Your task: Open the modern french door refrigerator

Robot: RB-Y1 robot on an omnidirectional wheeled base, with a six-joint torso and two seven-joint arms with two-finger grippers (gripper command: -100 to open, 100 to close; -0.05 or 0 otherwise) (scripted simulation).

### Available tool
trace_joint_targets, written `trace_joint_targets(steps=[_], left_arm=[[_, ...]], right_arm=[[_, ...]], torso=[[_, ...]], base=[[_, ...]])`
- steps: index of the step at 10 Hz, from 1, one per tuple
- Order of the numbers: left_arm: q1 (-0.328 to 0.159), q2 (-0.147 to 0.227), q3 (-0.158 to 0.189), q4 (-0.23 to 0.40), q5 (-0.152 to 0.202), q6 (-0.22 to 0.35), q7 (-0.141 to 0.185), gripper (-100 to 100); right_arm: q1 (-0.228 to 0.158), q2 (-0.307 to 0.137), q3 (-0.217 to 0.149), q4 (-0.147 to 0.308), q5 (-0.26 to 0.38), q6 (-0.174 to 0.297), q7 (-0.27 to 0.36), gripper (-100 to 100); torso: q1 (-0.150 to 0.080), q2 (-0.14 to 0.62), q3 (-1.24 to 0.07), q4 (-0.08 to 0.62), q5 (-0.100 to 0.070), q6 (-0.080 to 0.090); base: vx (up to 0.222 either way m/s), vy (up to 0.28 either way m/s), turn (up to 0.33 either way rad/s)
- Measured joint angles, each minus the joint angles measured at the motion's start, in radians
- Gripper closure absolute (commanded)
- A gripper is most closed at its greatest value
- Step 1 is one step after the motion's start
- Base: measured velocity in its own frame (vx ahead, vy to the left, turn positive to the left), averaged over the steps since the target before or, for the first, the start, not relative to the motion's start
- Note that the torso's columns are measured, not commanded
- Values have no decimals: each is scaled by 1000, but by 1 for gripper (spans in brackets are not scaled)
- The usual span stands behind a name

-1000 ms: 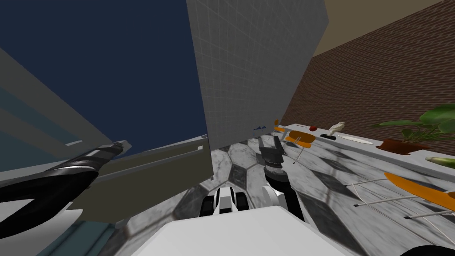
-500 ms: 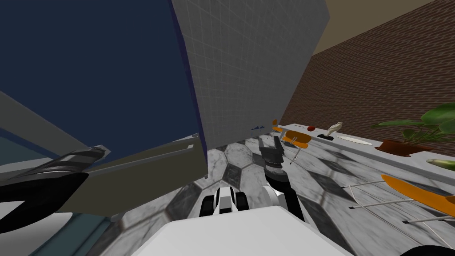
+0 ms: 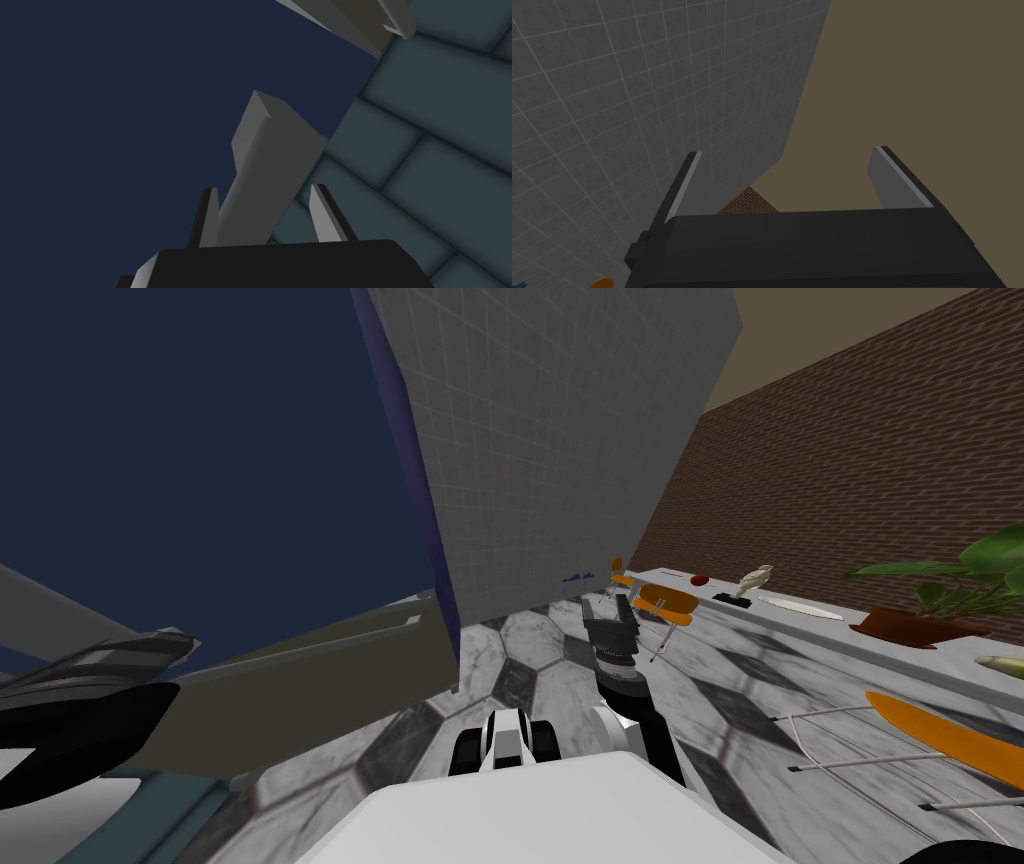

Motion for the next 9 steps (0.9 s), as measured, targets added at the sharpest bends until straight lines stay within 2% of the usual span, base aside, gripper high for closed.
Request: trace_joint_targets(steps=[2,6,9], left_arm=[[30,7,8,-4,1,44,25,100],[90,40,30,-7,-13,151,89,100],[132,66,50,-1,-9,218,132,100]], right_arm=[[0,0,0,0,0,0,0,0],[0,0,0,0,0,0,0,0],[0,0,0,0,0,0,0,0]], torso=[[6,-1,-2,1,-2,1],[0,0,-1,1,-2,0],[-2,1,-1,2,-5,0]], base=[[51,-155,10],[35,-153,17],[30,-159,15]])
